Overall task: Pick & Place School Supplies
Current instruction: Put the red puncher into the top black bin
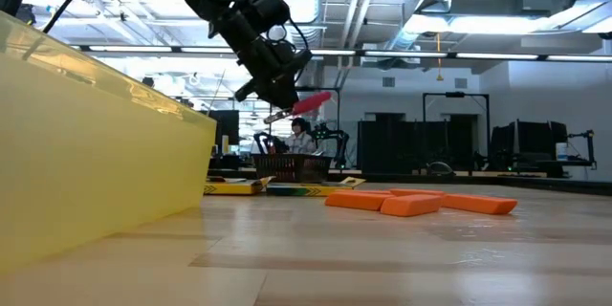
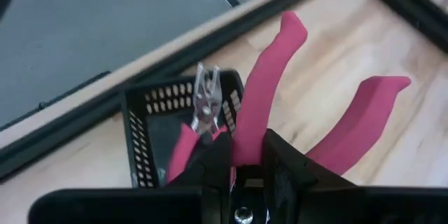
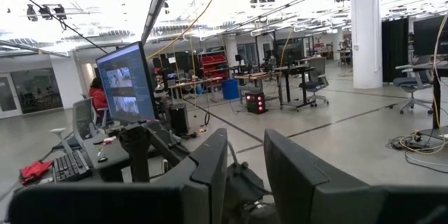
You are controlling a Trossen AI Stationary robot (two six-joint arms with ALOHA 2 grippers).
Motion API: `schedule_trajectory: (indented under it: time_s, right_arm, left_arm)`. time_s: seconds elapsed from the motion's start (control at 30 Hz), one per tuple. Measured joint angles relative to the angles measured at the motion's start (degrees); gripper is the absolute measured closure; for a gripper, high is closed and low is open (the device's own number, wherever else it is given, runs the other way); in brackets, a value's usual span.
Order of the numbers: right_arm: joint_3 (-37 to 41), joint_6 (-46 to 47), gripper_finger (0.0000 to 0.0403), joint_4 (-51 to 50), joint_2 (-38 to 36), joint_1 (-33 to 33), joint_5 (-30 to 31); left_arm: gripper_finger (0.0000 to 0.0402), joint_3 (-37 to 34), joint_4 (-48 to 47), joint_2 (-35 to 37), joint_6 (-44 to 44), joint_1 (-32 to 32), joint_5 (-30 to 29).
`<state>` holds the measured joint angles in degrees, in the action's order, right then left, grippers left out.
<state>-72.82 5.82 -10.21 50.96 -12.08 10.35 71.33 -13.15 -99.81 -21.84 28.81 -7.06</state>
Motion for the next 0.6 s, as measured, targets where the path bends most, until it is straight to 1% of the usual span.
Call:
schedule_trajectory:
  time_s: [0.1,0.17,0.27,0.4,0.6]
  right_arm:
    - [0.01,-0.21,0.0315,-0.01,0.02,0.0,0.01]
    - [0.0,-0.23,0.0315,-0.01,0.02,-0.01,0.01]
    - [0.0,-0.19,0.0315,-0.03,0.02,-0.02,0.0]
    - [0.01,0.2,0.0315,-0.05,0.02,0.0,0.0]
    - [0.0,0.22,0.0315,-0.1,0.02,0.0,0.0]
  left_arm:
    - [0.0354,0.04,3.1,-1.69,-2.59,0.62,0.03]
    - [0.0354,0.04,6.67,-3.49,-4.47,0.64,1.16]
    - [0.0354,0.04,9.3,-6.46,-7.47,-0.01,2.84]
    - [0.0354,0.02,9.06,-9.63,-8.6,-1.3,2.96]
    - [0.0355,0.02,8.91,-10.85,-7.47,-1.11,2.09]
